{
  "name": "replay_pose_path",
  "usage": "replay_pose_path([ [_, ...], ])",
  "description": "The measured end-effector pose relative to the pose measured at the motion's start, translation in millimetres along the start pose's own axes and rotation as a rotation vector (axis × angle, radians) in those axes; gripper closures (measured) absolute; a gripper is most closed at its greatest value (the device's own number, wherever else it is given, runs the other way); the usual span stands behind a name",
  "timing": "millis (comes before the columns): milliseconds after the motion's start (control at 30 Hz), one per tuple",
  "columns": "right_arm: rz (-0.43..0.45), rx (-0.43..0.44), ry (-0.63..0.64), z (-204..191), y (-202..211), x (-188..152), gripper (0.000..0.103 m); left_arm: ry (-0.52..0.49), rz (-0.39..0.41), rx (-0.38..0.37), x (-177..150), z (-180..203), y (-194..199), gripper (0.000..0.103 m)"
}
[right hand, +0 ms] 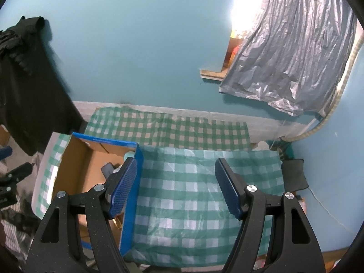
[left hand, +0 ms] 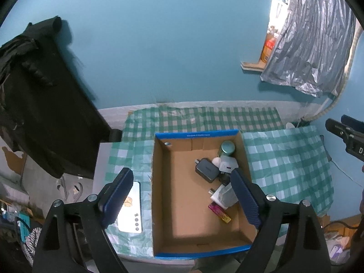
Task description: Organize rigid objects
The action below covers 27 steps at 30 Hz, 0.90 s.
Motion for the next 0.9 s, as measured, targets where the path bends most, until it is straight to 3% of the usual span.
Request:
replay_pose_path([
  [233,0.015,-0.005,-0.007,5,5,2,0.032,0.004,0.024,0.046,0,-2,11,0.009],
  [900,0.0,0.0,0.005,7,0,0,0.032,-0.003,0.027,0.061,3,4,15,0.008],
])
Point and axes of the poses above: each gripper's, at about its wrist camera, not at the fingertips, and y roughly against the way its jaws point, z to its right, x to its top, the point moved 10 cm from there along -y, roughly the way its jaws point, and after that the axes turned 5 degrees about -z, right-handed, at the moved point
